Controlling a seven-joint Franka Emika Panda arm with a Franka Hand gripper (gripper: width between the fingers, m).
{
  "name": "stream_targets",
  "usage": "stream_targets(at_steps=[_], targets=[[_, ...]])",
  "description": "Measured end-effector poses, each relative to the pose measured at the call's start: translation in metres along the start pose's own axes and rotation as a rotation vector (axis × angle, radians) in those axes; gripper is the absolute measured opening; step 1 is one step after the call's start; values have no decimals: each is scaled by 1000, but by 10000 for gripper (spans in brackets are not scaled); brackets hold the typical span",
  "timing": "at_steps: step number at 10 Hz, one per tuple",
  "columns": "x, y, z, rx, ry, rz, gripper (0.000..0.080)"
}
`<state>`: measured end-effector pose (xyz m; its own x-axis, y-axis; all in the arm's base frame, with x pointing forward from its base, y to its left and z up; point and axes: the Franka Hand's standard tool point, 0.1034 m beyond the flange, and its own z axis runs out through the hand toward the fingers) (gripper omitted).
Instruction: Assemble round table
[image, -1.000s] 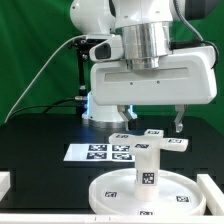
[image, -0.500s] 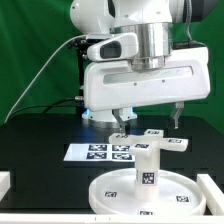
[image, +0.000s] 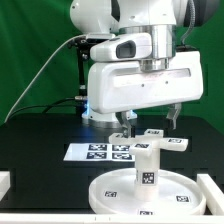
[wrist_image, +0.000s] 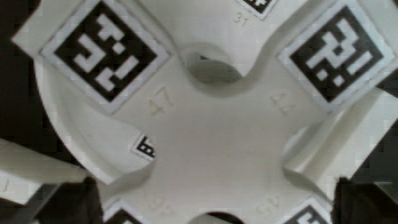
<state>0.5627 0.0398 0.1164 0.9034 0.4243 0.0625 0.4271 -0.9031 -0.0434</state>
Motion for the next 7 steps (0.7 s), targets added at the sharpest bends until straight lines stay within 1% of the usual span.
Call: stream_targets(at_steps=[2, 4, 6, 7], targets=[[-3, 0, 6, 3, -11, 40, 649], [-4, 2, 12, -2, -11, 50, 649], [-5, 1, 14, -1, -15, 61, 649], [-5, 1, 14, -1, -15, 64, 553]])
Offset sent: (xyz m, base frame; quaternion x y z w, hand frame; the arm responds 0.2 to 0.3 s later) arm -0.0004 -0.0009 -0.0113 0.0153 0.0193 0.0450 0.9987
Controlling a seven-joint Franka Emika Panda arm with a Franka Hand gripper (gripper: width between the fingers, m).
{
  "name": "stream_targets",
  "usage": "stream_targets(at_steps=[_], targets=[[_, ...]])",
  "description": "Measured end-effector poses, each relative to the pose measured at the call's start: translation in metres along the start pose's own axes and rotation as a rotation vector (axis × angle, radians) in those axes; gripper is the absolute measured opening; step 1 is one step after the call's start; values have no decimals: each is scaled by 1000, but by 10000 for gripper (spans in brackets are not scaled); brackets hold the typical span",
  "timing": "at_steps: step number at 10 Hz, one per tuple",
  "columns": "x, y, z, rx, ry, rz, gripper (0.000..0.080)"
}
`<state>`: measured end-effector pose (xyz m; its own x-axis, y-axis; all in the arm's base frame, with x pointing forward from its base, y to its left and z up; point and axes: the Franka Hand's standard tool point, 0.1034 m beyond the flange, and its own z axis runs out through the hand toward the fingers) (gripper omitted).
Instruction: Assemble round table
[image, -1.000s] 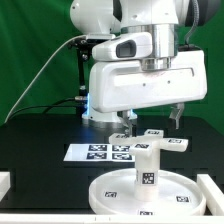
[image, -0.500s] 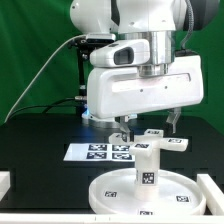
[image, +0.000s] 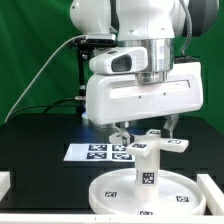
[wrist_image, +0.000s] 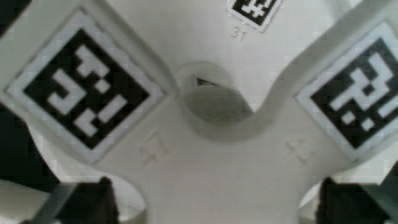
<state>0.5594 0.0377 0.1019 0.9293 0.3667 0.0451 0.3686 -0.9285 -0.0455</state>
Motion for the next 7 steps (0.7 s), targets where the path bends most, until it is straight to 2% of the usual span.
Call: stream_targets(at_steps=[1, 4, 7], targets=[[0, 0, 0, 0, 0, 29, 432], [0, 0, 0, 1, 0, 198, 435], [1, 0, 0, 16, 28, 541, 435]])
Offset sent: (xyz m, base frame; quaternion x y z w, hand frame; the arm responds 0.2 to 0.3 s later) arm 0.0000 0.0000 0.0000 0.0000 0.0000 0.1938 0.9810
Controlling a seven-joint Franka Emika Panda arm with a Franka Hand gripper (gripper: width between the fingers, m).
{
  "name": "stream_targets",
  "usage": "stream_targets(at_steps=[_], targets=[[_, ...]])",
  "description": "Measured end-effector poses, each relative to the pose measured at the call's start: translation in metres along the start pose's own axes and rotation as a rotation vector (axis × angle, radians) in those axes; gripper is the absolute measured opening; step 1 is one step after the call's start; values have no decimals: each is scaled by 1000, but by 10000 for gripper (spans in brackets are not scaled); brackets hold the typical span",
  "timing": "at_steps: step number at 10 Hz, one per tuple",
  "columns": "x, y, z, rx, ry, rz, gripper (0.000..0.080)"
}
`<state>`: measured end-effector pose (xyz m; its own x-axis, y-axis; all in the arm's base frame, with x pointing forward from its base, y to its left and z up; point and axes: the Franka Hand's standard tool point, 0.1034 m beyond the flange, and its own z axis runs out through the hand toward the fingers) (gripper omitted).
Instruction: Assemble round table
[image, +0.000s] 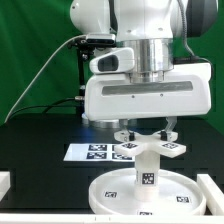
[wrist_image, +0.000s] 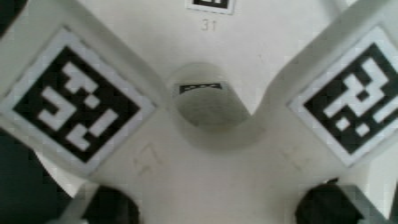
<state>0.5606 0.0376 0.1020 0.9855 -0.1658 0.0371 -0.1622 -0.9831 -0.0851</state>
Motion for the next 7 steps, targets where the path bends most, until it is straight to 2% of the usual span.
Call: stream_targets(at_steps=[3, 7], targets=[[3, 0, 0, 21, 33, 457, 436], [3, 1, 0, 57, 20, 767, 437]])
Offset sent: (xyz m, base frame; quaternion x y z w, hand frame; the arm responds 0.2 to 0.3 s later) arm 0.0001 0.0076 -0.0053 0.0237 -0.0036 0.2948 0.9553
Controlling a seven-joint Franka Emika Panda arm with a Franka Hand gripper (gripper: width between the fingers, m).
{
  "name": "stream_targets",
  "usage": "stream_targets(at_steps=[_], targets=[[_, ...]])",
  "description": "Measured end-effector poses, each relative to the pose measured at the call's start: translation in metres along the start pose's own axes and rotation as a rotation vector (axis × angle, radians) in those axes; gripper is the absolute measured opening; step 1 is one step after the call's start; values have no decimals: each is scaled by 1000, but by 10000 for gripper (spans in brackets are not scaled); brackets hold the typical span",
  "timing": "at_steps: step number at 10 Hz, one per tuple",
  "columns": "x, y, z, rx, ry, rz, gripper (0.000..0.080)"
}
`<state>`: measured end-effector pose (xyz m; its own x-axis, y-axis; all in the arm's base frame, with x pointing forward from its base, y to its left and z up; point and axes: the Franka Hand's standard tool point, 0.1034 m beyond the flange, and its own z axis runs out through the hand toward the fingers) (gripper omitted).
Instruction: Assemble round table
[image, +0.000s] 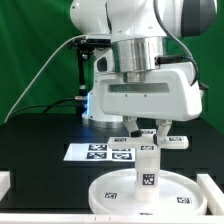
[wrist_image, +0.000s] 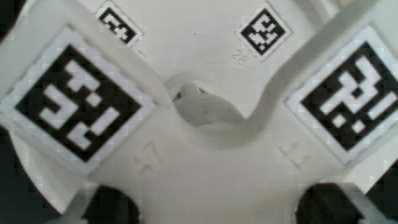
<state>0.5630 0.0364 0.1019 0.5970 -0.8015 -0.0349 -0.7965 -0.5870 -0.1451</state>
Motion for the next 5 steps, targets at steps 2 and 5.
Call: stream_targets(at_steps=[2, 5], targets=[[0, 0, 0, 0, -1, 117, 437], [0, 0, 0, 18, -7, 414, 437]])
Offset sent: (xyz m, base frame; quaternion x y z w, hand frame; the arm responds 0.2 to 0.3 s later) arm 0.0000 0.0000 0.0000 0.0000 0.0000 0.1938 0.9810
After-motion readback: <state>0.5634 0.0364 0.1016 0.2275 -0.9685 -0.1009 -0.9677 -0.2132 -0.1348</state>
